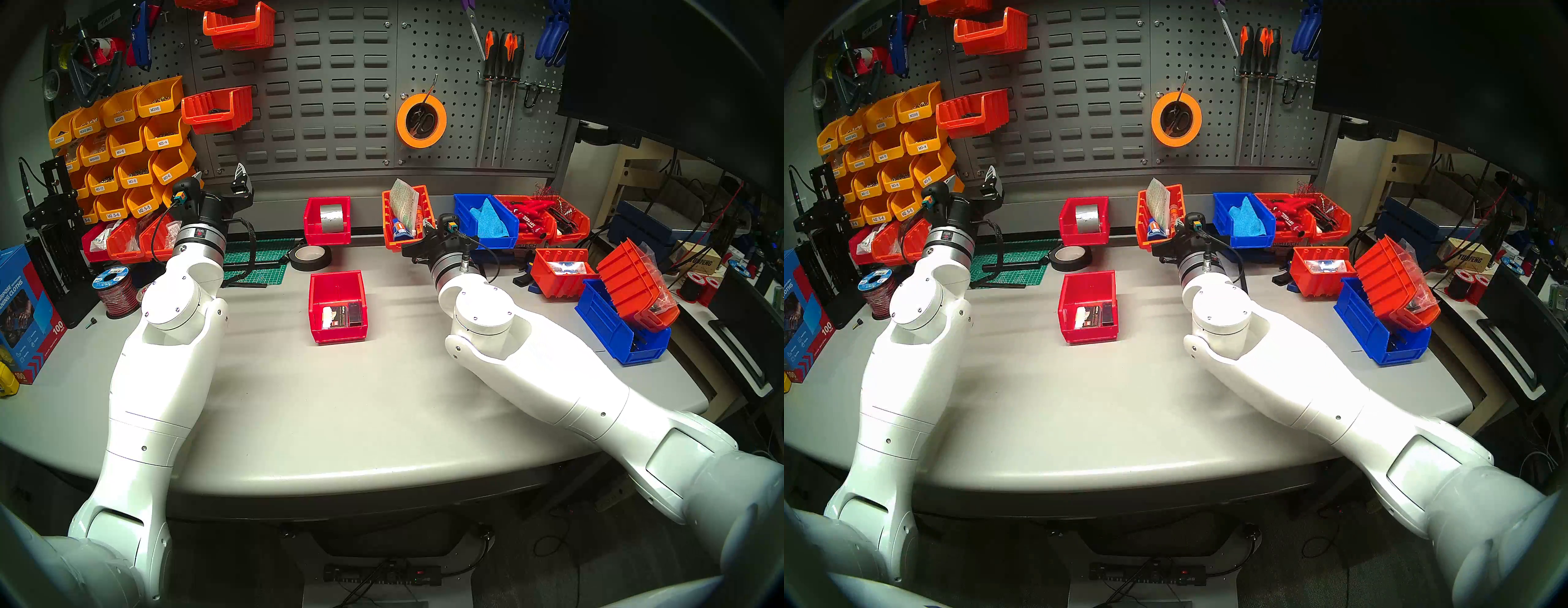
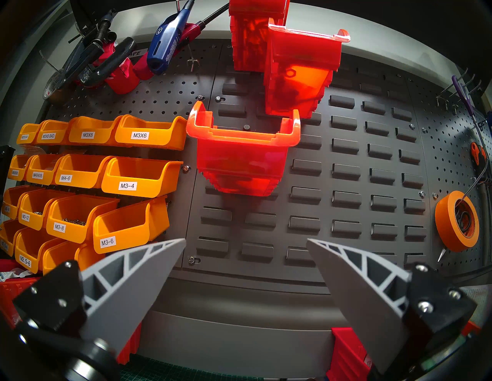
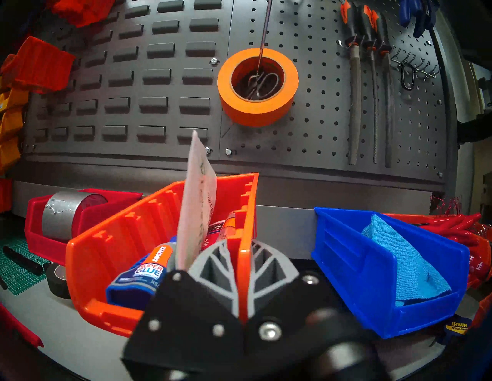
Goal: Hang all the unorganized tool boxes onto the wall
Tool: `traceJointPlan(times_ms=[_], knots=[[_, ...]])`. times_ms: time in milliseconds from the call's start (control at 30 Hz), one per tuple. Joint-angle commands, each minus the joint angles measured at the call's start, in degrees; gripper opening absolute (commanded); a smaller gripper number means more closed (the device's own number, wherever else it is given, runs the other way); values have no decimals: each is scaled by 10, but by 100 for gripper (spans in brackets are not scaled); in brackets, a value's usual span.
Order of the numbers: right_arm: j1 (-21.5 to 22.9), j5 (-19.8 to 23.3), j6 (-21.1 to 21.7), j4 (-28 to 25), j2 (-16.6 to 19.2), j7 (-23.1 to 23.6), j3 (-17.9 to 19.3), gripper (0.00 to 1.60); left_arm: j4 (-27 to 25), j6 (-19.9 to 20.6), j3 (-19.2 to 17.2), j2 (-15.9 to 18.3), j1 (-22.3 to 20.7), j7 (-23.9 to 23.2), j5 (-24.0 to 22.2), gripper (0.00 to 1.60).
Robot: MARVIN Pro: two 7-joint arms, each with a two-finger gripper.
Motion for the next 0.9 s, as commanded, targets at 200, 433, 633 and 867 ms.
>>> traceJointPlan(times_ms=[200, 433, 633, 867], knots=[[40, 29, -29, 40, -45, 18, 35, 0, -5, 0, -1, 0, -6, 0, -1, 160], [49, 50, -23, 65, -59, 23, 41, 0, -5, 0, -1, 0, -6, 0, -1, 160], [57, 68, -3, 72, -59, 26, 45, 0, -5, 0, -1, 0, -6, 0, -1, 160], [68, 96, 41, 71, -54, 32, 51, 0, -5, 0, -1, 0, -6, 0, -1, 160]])
